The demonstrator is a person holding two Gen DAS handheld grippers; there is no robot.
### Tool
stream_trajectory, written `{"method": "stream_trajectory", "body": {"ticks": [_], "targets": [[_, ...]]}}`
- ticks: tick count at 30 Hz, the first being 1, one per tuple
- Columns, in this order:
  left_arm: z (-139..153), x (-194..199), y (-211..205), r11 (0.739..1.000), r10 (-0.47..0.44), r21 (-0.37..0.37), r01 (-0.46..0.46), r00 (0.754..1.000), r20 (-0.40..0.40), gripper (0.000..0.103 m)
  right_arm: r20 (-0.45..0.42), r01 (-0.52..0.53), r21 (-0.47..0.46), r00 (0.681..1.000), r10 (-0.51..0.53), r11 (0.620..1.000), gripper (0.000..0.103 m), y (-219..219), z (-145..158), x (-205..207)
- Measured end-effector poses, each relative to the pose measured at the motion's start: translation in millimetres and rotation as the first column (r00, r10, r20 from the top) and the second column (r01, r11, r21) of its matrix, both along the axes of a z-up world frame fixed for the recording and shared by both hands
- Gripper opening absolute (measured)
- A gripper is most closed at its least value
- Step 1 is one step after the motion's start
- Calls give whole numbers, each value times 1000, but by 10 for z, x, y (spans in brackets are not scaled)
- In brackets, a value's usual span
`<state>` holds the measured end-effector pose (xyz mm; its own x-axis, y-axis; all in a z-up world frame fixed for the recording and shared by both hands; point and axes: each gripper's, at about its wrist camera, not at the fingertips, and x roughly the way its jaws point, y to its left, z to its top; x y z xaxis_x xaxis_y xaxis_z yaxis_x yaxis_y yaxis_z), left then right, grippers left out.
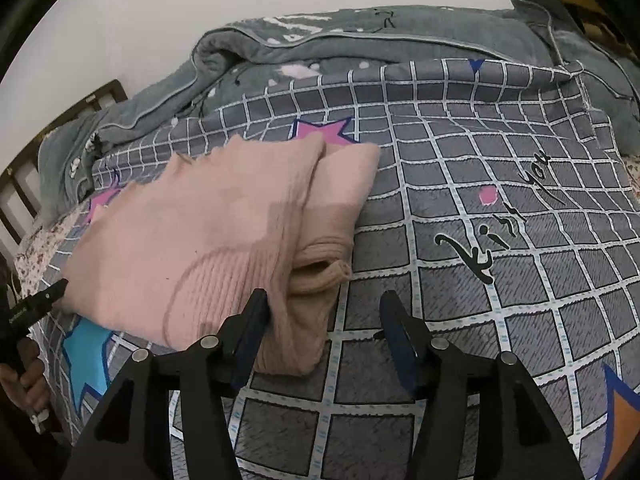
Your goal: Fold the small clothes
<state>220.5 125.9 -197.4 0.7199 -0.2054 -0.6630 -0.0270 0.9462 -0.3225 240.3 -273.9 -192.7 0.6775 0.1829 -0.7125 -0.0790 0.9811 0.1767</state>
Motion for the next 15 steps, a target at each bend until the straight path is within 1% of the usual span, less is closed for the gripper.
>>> {"method": "stream_trajectory", "body": {"ticks": [5,8,12,15], "targets": [[-41,58,-18,1000,5,12,-5,1000,3,67,20,9,-28,1000,-9,1000,56,51,-24,-21],[-60,99,-46,1000,-2,22,2,1000,6,71,20,11,-42,1000,-10,999,56,69,-29,-17],[-52,96,-87,999,0,44,0,1000,13,72,6,10,-12,1000,-10,1000,56,19,-30,1],[-50,89,-81,1000,3,29,-4,1000,15,72,-3,15,13,1000,-15,1000,57,-12,-37,6]]}}
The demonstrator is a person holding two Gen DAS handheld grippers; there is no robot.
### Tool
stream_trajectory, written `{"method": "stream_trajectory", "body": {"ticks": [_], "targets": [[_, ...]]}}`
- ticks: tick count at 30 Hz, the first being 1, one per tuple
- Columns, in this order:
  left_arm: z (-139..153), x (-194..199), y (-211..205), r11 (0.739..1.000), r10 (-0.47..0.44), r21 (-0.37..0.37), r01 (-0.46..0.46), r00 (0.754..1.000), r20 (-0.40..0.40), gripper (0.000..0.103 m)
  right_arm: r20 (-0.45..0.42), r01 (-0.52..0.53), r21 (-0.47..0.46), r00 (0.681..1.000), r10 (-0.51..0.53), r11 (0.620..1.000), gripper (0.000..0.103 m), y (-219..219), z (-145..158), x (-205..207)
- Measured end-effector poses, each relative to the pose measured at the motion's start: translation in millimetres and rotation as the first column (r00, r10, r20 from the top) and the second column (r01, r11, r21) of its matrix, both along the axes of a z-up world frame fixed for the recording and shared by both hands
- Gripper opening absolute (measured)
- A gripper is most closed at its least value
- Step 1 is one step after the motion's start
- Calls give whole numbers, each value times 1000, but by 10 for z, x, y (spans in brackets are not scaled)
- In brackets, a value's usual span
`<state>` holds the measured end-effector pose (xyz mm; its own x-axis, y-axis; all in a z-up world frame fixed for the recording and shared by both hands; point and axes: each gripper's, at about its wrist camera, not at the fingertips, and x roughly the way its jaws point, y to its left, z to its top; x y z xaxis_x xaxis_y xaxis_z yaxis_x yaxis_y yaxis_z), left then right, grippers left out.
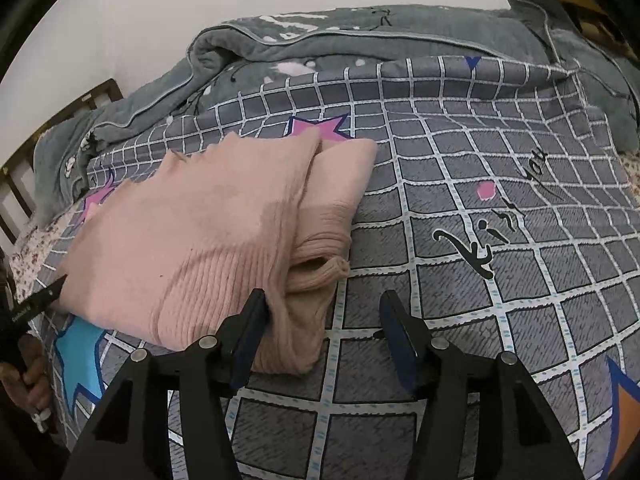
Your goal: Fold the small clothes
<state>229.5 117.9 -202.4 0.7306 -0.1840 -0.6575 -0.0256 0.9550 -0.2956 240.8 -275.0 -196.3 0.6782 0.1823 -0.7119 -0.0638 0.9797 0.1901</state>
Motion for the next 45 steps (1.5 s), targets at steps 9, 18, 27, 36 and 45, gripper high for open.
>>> {"method": "stream_trajectory", "body": {"ticks": [9,18,27,36,45], "targets": [[12,53,39,996,23,-85,-24,1000,-13,72,-29,-38,109,999,41,993,55,13,-6,13],[-3,-13,30,994,-10,-112,9,1000,-10,68,-25,-51,61,998,52,997,41,116,-67,27],[-26,10,42,992,-11,-124,9,1000,-17,69,-23,-58,53,998,60,997,43,145,-88,64],[-39,14,21,991,1,-137,-2,1000,-10,51,-10,-63,49,998,63,997,42,152,-83,59],[-63,32,48,984,17,-177,-18,1000,-7,52,-10,-67,62,998,68,996,47,163,-93,70]]}}
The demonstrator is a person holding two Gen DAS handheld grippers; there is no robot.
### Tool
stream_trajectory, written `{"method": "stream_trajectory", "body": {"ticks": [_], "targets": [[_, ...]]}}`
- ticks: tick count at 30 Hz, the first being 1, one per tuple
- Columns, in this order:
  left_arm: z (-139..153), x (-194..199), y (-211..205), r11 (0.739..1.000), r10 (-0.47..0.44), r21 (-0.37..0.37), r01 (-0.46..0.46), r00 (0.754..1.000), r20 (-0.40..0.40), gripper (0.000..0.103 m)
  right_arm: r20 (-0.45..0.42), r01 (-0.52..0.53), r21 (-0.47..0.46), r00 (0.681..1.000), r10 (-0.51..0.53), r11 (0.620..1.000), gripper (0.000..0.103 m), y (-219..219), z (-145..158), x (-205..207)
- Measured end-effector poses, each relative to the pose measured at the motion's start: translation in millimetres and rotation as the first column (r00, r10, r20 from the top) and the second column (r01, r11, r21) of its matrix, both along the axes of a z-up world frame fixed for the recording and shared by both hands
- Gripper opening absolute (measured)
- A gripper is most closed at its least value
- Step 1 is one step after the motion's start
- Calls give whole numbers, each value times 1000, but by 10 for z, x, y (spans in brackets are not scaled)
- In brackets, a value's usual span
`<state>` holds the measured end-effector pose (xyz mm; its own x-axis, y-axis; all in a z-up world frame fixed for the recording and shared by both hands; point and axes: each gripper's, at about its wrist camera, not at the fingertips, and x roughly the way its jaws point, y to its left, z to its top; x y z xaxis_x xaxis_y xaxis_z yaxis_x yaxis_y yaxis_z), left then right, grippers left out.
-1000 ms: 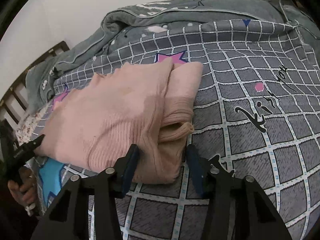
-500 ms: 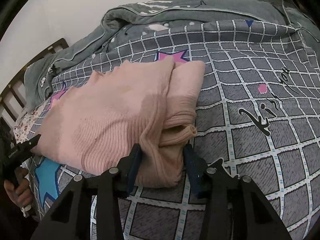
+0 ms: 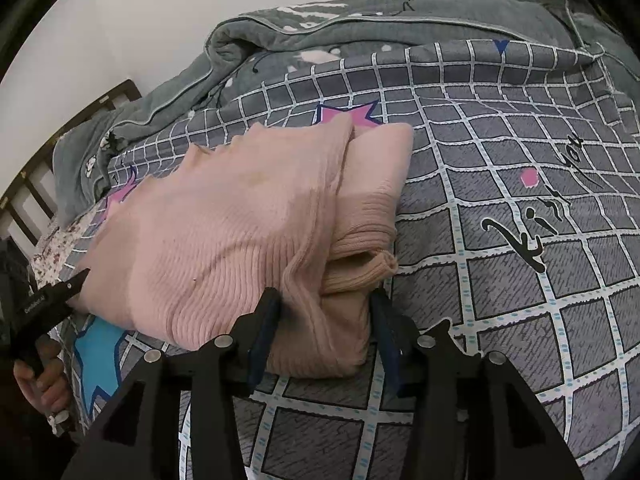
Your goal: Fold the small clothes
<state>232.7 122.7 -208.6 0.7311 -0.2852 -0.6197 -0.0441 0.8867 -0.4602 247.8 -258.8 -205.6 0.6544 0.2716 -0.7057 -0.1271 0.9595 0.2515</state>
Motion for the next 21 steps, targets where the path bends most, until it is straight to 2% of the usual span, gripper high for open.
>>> {"method": "stream_trajectory", "body": {"ticks": [2,3,5,6,7,12,21], "targets": [[4,2,-11,1000,1,8,-1,1000,2,46,2,0,3,1000,0,1000,47,-3,0,0],[4,9,-15,1000,-7,11,7,1000,1,37,3,1,7,1000,-1,1000,47,-9,0,-1],[0,16,5,1000,-7,-13,7,1000,1,31,7,2,12,1000,-2,1000,37,-16,1,-3],[-1,14,22,1000,-5,-29,5,1000,1,26,5,-10,31,1000,10,999,24,-22,0,-1],[-2,16,36,999,-4,-45,4,1000,-1,25,4,-10,39,1000,10,999,18,-30,1,-1],[12,13,78,995,9,-96,-10,1000,-15,20,-8,15,104,1000,-14,995,12,-101,31,-13],[67,-107,91,995,10,-102,-13,1000,-25,15,22,26,146,999,-29,989,10,-139,240,-168]]}}
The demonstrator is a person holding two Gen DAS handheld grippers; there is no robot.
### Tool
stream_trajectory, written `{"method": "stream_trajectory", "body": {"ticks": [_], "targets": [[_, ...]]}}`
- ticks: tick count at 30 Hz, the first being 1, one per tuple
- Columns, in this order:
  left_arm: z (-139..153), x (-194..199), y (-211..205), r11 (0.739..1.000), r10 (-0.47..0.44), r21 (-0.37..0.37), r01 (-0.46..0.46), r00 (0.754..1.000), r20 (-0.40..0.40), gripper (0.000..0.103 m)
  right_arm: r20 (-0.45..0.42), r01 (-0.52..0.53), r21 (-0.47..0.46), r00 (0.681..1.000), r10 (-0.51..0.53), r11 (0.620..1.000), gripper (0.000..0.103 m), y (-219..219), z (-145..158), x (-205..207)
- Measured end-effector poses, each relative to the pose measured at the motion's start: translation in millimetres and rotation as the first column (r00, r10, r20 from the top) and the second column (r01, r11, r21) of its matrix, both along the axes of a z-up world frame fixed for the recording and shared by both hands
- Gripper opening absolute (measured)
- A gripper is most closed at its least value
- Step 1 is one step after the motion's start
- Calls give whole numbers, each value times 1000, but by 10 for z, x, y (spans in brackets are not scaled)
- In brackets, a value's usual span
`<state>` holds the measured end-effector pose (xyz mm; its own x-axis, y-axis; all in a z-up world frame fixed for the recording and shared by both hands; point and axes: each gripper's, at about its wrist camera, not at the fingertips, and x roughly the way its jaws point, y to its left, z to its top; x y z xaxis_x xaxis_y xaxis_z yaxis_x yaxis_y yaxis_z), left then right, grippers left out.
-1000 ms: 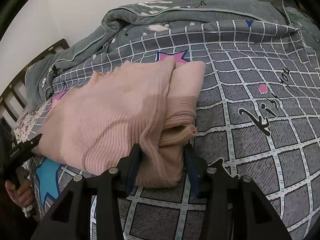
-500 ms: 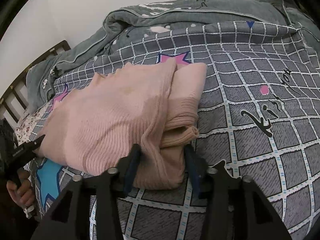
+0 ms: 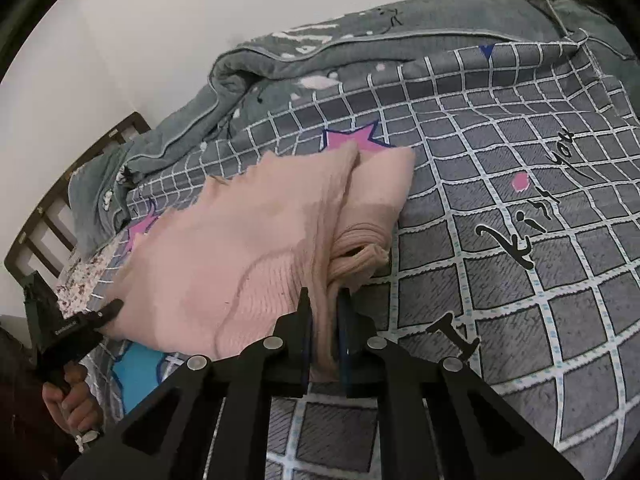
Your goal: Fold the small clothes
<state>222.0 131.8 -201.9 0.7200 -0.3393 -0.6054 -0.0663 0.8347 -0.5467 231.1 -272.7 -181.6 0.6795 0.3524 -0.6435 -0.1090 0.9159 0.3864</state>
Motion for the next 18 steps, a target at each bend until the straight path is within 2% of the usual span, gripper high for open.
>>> {"method": "stream_trajectory", "body": {"ticks": [3,8,13,15,18], "targets": [[28,-104,-22,1000,4,27,-4,1000,4,14,-5,8,0,1000,-8,1000,9,-23,33,-69],[116,-297,-60,999,-16,31,15,999,28,13,13,20,-4,1000,-20,1000,9,-49,57,-269],[104,-574,-62,999,-32,5,32,999,31,13,14,35,33,999,-36,999,9,-133,57,-567],[112,-709,-98,999,-43,30,42,998,41,13,27,35,40,999,-36,999,9,-173,76,-750],[151,-830,-210,991,-66,123,59,996,56,14,41,24,18,999,-25,1000,9,-208,84,-973]]}}
